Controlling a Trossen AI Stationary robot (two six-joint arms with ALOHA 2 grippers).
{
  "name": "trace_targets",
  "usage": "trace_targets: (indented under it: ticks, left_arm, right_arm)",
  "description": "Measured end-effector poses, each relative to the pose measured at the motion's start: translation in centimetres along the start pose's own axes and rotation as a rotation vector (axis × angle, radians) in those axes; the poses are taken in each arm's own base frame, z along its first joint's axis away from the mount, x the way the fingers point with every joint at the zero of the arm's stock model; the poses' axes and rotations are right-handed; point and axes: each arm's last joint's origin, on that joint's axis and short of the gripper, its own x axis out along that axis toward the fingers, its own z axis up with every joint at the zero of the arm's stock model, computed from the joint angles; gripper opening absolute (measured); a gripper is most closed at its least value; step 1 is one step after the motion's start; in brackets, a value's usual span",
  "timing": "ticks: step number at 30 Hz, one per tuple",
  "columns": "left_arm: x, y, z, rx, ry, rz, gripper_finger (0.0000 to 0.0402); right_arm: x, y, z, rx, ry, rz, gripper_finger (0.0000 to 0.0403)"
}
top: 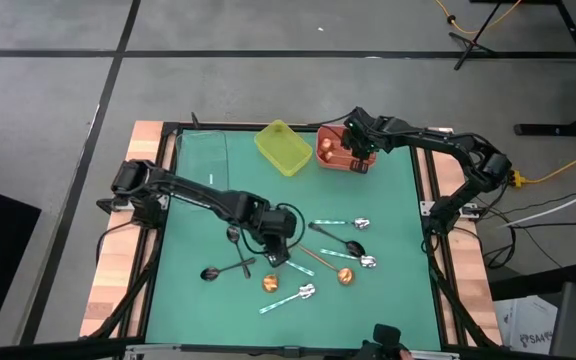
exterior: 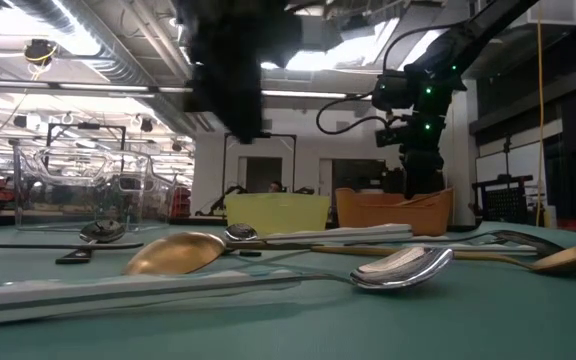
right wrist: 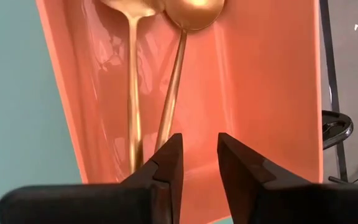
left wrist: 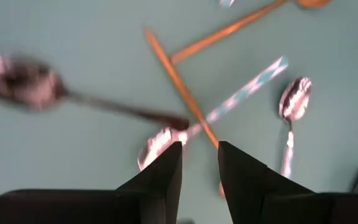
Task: Sort silverware by color (type)
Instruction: Put the black spoon into the transparent bin
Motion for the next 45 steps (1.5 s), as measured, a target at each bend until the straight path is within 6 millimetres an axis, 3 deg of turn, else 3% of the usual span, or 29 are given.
trace_targets:
  ticks: [4,15,21,25,32,45]
  left_arm:
    - [0.0,-0.2,-1.7,-0.046,0.092,0.067,0.0098]
    - [-0.2,-2.1,-7.3,0.091,0.313,0.166,0.0098]
    - [1.1,-2.1,-10.5,0.162,0.385,0.209,0.0098]
    - [2.5,-1.0,-12.4,0.186,0.42,0.257,0.0098]
    - [4.9,0.8,-13.7,0.204,0.406,0.237,0.0098]
    - [6.0,2.2,-13.3,0.19,0.352,0.24,0.0098]
  right_arm:
    - [0.0,0.0,0.0,0.0,0.0,0.001,0.0088]
    - [0.0,0.0,0.0,0.0,0.001,0.001,0.0088]
    - [0.0,0.0,0.0,0.001,-0.003,0.007,0.0088]
    - [0.0,0.0,0.0,0.001,-0.003,0.008,0.0088]
    - [0.0,0.0,0.0,0.001,-0.004,0.008,0.0088]
    - [0.0,0.0,0.0,0.001,-0.004,0.008,0.0088]
